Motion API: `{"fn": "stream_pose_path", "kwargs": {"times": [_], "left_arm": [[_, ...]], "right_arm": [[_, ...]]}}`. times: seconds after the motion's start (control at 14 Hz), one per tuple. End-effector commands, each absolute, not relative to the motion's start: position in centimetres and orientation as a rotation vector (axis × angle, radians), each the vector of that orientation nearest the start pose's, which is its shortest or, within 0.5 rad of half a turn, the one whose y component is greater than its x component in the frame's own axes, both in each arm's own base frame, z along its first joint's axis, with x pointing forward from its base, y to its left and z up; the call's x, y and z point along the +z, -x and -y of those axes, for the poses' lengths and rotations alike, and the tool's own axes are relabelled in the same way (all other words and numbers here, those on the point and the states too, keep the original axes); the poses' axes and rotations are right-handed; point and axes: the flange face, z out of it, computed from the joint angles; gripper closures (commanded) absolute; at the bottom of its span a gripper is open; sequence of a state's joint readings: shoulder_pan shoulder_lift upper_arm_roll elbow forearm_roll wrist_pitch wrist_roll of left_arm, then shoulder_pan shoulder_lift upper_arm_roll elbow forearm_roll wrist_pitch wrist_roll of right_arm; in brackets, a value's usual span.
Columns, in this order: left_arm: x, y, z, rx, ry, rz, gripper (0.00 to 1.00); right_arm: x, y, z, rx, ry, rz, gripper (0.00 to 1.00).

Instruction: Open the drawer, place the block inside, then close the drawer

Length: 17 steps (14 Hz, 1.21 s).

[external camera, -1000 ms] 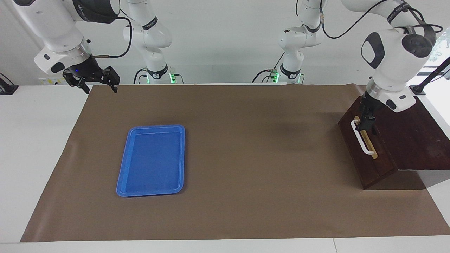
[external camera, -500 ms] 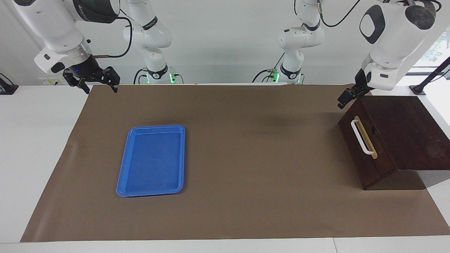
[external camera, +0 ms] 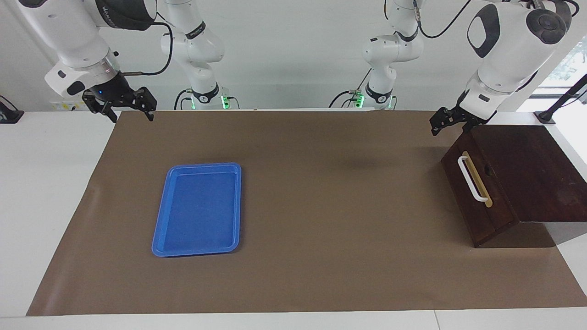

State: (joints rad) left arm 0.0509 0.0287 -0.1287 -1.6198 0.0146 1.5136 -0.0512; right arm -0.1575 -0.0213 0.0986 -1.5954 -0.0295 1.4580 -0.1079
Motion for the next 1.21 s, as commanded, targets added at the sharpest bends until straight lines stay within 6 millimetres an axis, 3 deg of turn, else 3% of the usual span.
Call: {"fn": "stream_pose_path", "kwargs": {"times": [0.0,0.71,1.14], "left_arm": [[58.4,-55.6,4.3,0.23,3.125,-0.106,0.0],[57.7,-55.8,5.9,0.237,3.121,-0.158,0.0],[57.8,-55.7,4.9,0.249,3.122,-0.132,0.0]], "right_arm": [[61.7,-53.1,3.4,0.185,3.162,0.103,0.0],[61.6,-53.1,3.5,0.187,3.162,0.103,0.0],[61.7,-53.1,3.6,0.185,3.162,0.101,0.0]]}}
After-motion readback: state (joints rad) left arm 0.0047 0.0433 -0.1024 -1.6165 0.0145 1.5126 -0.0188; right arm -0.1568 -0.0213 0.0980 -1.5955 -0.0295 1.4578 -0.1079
